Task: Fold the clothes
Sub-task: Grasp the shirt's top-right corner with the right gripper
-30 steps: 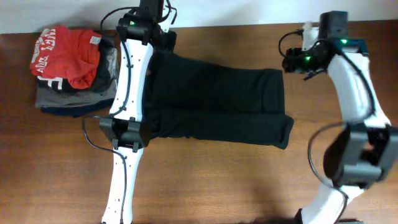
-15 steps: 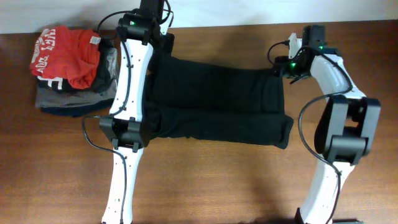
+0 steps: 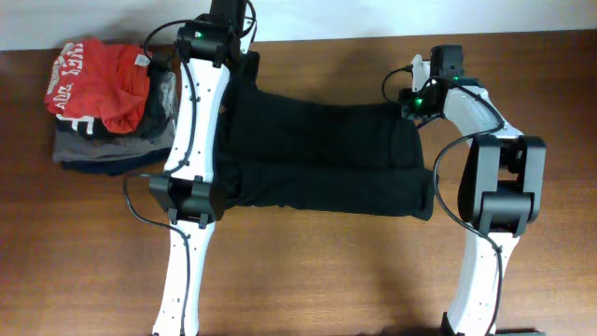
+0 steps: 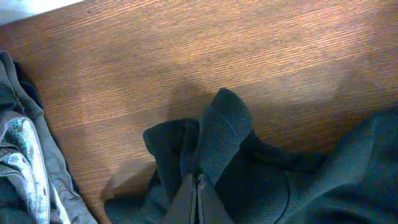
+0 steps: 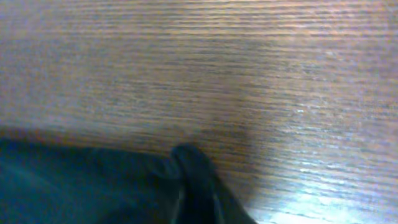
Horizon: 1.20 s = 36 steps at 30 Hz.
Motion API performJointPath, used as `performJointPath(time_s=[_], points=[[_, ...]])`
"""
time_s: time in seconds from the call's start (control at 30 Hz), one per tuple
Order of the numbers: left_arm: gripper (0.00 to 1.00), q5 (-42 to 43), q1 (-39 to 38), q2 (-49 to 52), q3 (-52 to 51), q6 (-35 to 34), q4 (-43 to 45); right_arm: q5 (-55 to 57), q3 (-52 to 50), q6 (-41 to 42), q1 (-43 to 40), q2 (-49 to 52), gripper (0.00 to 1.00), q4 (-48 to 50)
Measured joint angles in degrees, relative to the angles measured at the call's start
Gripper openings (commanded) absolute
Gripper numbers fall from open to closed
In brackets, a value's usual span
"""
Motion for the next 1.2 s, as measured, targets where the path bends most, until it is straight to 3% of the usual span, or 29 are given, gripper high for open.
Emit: performJointPath(time_s=[0.1, 0.27, 0.53, 0.7, 1.2], points=[[0.0, -0.9, 0.0, 0.0, 0.0, -0.02, 0.5, -0.02, 0.42, -0.2, -0.13, 0.0, 0.04, -0.83], [0.0, -4.76, 0.11, 0.0, 0.0, -0.2, 0.48, -0.02, 6.32, -0.24, -1.16, 0.17, 0.04, -12.04], [0.01, -6.01, 1.09, 0.0, 0.0, -0.2, -2.75, -0.04, 26.51, -0.96, -4.52, -0.48, 0.04, -38.84], [0.01, -6.03, 1.14, -0.17, 0.0, -0.2, -10.1, -0.24, 31.34, -1.51, -4.79, -0.83, 0.04, -53.55], [0.01, -4.94, 1.14, -8.37, -2.43, -0.17, -11.65, -0.26, 31.47, -3.69, -4.81, -6.95, 0.04, -62.4]])
